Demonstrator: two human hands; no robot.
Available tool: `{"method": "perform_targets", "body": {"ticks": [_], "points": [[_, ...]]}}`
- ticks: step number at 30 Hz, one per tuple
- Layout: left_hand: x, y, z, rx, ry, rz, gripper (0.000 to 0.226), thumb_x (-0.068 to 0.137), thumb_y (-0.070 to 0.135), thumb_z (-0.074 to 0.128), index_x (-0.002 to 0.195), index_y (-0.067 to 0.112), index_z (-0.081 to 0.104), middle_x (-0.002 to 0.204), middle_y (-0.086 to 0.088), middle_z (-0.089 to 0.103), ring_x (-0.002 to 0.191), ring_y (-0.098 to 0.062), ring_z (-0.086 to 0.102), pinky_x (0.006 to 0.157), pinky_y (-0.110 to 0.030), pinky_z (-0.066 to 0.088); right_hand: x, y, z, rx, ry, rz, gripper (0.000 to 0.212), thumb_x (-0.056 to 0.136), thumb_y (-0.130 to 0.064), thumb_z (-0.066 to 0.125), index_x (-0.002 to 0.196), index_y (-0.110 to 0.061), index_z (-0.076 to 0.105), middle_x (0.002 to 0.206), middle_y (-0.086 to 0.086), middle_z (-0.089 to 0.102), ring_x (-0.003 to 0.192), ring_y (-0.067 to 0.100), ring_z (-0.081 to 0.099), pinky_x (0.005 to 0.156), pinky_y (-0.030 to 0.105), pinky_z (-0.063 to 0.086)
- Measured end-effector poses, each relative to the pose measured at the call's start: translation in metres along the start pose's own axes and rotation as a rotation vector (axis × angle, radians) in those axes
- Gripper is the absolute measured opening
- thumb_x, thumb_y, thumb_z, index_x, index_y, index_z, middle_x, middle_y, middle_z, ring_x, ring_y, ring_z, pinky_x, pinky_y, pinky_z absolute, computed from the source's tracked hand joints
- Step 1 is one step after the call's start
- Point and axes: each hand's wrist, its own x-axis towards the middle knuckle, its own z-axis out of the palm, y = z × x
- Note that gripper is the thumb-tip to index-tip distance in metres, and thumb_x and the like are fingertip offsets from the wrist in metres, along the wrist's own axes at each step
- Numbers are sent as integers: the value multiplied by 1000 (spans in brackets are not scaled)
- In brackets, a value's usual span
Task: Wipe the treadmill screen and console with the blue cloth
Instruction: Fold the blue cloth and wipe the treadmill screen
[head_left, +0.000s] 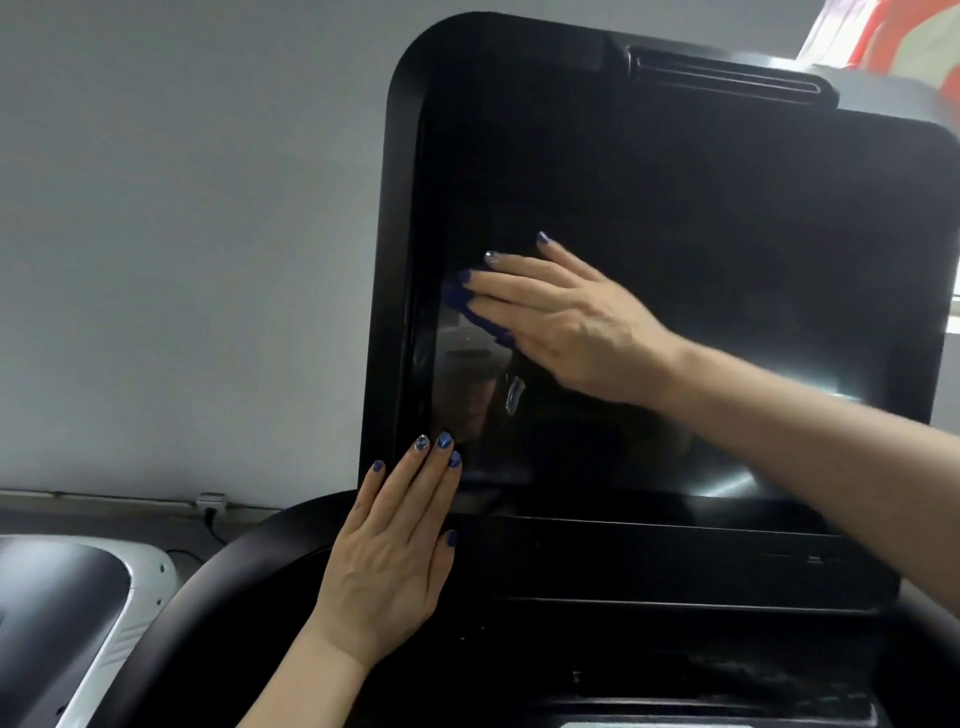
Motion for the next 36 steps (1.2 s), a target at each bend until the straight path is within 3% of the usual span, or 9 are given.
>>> {"method": "perform_targets", "body": {"ticks": [2, 6, 8, 12, 17, 23, 28, 34, 36], "points": [[0, 0, 0, -11, -6, -2, 63, 96, 29, 39, 153, 7, 25, 164, -7, 20, 153, -21, 13, 125, -41, 8, -3, 18, -9, -50, -12, -24, 40, 103, -23, 42, 141, -19, 53, 149, -3, 46, 141, 17, 38, 122, 49, 13], [2, 0, -2, -1, -15, -10, 58, 102, 32, 29, 154, 8, 24, 164, -7, 20, 153, -20, 12, 125, -41, 7, 27, 4, -1, -5, 134, 198, 40, 100, -19, 44, 137, -14, 56, 146, 1, 50, 141, 23, 39, 120, 53, 16], [1, 1, -2, -4, -27, -9, 55, 105, 33, 22, 154, 8, 23, 164, -7, 20, 153, -21, 12, 125, -41, 8, 30, -15, 12, 28, 121, 156, 40, 100, -19, 46, 139, -14, 54, 148, 1, 49, 142, 23, 36, 121, 50, 15], [1, 0, -3, 10, -18, 5, 62, 97, 29, 36, 154, 8, 24, 164, -7, 20, 153, -21, 14, 124, -42, 11, -8, -10, 4, 44, -18, -38, 40, 104, -23, 42, 143, -18, 50, 150, -4, 45, 144, 19, 33, 122, 47, 13], [1, 1, -2, 18, 13, 9, 62, 97, 28, 37, 154, 7, 24, 163, -8, 21, 153, -22, 14, 125, -43, 9, -67, 2, -10, 32, -20, 39, 42, 103, -21, 39, 145, -21, 44, 151, -7, 42, 144, 17, 33, 120, 52, 18], [0, 0, -4, 4, -15, -4, 64, 94, 27, 39, 154, 8, 25, 164, -6, 21, 154, -21, 12, 125, -41, 7, -7, -34, 16, 76, 23, 95, 41, 104, -22, 39, 142, -14, 51, 150, -2, 44, 145, 21, 32, 123, 44, 13], [0, 0, -2, -3, 15, 7, 61, 97, 27, 37, 153, 6, 27, 163, -8, 23, 153, -23, 15, 125, -42, 8, -63, -22, 2, 35, -40, 60, 41, 105, -22, 36, 144, -20, 48, 152, -7, 41, 145, 15, 31, 121, 49, 16], [1, 1, -7, -15, -31, -15, 64, 95, 27, 39, 155, 10, 25, 165, -5, 20, 154, -21, 10, 125, -40, 7, -1, -49, 15, 79, 140, 337, 40, 102, -17, 46, 142, -13, 51, 153, -2, 41, 146, 20, 30, 123, 45, 10], [1, 2, -12, -29, -42, -18, 64, 96, 28, 39, 155, 10, 24, 165, -5, 19, 154, -21, 9, 125, -38, 6, -8, -57, 20, 101, 103, 313, 41, 102, -19, 45, 143, -13, 49, 153, -2, 40, 147, 20, 27, 123, 44, 10]]}}
